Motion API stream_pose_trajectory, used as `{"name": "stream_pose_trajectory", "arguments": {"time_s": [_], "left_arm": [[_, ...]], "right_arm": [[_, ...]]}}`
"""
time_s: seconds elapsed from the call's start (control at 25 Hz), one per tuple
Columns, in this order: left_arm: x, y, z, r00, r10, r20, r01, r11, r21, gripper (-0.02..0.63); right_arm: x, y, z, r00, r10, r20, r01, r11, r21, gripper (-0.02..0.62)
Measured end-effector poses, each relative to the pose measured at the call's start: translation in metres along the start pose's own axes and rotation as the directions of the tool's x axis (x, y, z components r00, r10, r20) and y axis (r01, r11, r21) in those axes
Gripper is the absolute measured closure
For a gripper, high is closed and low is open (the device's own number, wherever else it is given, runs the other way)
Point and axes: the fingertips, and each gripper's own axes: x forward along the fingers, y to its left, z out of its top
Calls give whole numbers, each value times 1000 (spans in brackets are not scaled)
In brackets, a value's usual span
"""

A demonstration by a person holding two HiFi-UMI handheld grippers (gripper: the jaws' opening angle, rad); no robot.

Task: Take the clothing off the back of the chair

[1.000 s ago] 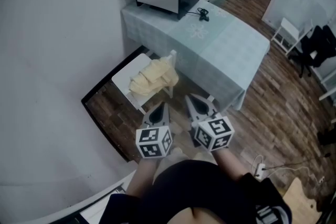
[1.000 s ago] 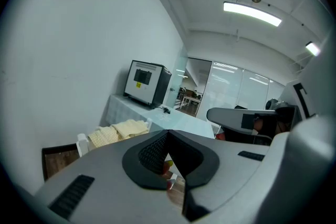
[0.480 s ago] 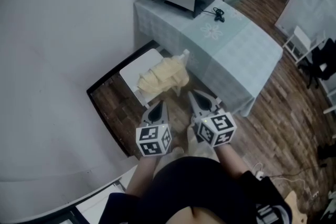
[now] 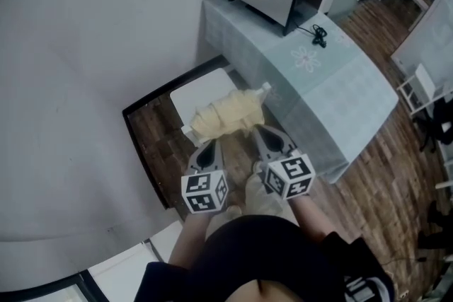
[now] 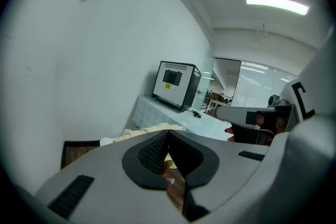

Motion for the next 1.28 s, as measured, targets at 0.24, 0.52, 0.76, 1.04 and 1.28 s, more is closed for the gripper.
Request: {"name": "stream_pose_trajectory", "arguments": {"time_s": [0.24, 0.52, 0.76, 1.04, 1.28], "left_arm": [[22, 16, 1, 998, 62, -4, -63, 998, -28, 611], [46, 27, -5, 996, 83, -15, -83, 996, -39, 609], [65, 42, -23, 990, 128, -54, -131, 990, -58, 592], [80, 62, -39, 976, 216, -42, -219, 971, -98, 415], [92, 75, -60, 953, 289, -88, -299, 945, -133, 320]], "right_arm": [[30, -16, -6, 998, 39, -40, -40, 999, -21, 583], [62, -37, -21, 994, 63, -88, -65, 997, -28, 583], [84, -54, -36, 988, 72, -134, -80, 995, -53, 581], [108, -74, -56, 978, 89, -188, -95, 995, -20, 443], [124, -94, -78, 961, 91, -260, -95, 995, -2, 377]]}}
